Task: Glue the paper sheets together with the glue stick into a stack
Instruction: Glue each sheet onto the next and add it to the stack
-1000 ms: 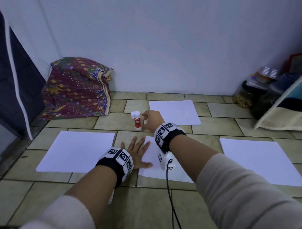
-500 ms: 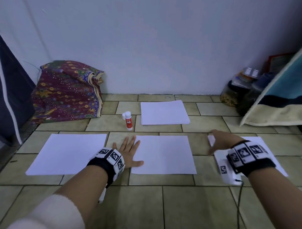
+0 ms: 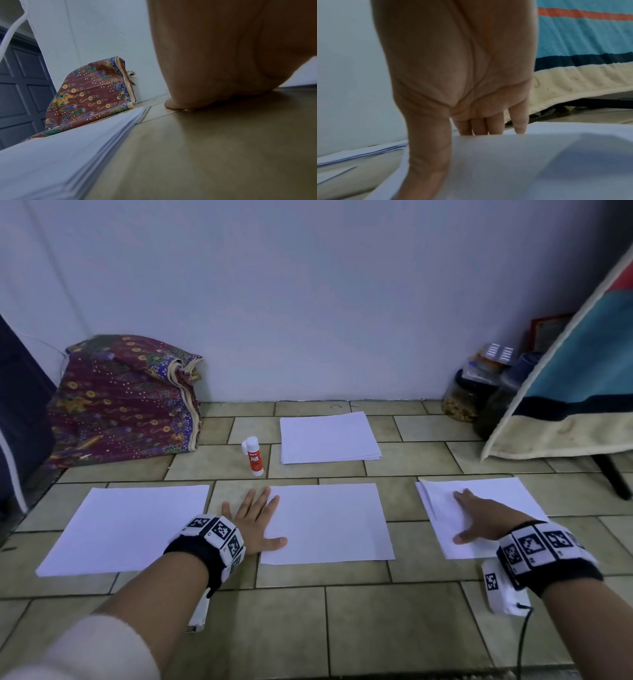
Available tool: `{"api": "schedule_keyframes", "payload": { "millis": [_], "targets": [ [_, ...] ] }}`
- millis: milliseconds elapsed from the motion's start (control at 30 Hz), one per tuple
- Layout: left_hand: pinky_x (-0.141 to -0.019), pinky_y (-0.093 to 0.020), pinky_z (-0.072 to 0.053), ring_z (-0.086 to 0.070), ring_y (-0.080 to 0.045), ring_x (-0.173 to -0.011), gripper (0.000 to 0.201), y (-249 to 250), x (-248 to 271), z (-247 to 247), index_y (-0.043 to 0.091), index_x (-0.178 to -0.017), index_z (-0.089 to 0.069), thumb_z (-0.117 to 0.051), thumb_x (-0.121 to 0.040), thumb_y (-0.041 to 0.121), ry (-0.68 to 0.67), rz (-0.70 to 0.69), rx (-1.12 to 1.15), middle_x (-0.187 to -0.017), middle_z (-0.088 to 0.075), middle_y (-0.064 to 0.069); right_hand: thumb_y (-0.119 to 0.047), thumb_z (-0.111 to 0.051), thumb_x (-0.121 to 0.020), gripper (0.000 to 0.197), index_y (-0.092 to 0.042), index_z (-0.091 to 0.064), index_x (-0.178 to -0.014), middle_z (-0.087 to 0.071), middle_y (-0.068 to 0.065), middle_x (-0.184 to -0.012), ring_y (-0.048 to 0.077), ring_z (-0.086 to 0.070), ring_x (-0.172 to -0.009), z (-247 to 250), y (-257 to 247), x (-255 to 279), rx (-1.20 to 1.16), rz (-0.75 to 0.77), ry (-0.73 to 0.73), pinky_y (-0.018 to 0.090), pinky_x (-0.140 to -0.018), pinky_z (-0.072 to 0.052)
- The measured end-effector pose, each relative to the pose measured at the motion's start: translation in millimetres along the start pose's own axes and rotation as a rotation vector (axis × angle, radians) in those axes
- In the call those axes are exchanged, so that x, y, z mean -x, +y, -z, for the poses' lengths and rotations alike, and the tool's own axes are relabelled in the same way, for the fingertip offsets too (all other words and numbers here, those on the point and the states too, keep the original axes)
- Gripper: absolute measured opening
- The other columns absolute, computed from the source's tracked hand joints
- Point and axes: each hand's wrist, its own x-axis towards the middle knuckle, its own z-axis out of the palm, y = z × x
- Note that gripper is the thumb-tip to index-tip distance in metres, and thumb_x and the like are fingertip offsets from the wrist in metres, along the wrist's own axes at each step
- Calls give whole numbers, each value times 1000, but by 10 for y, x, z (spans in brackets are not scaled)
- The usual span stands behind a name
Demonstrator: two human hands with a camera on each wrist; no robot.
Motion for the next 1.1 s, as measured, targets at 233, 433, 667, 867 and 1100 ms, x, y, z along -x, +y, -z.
{"api": "schedule_keyframes", "payload": {
  "millis": [233,433,667,867,1100],
  "targets": [
    [-117,-51,-2,13,-19,-148,155,-11,25,47,26,-153,10,13,-16,97,-16,-39,-34,-160,19,3,-22,-46,-99,56,-11,-23,-150,-50,11,-137,22,-50,-119,120,13,94,-91,-5,127,25,-92,-35],
    [-113,-56,-14,7,-21,-147,133,8,23,196,28,-153,0,-7,-35,86,-53,-67,-20,-160,12,5,-5,-45,-88,40,-1,-45,-128,-56,21,-120,36,-53,-109,351,-36,111,-199,-167,431,44,-94,-44],
    [-113,-63,-7,16,-19,-147,127,146,-5,204,22,-154,0,-16,-47,88,-81,-108,-13,-159,20,7,-22,-41,-95,54,-5,-26,-144,-35,15,-146,32,-29,-138,166,-1090,410,30,116,304,46,-112,-26],
    [-112,-64,3,23,-16,-145,129,158,-26,131,24,-152,13,-24,-48,90,-120,-61,17,-157,26,8,-33,-44,-94,55,-10,-32,-142,-35,12,-146,36,-26,-138,-387,-1876,182,-36,224,-2,53,-112,-23],
    [-110,-66,10,29,-19,-143,123,175,-9,109,20,-150,21,-57,-73,76,-135,-51,-40,-156,30,5,-43,-34,-99,55,-7,-34,-141,-37,17,-146,30,-26,-139,-542,-2198,140,9,255,4,52,-114,-14]
  ]
}}
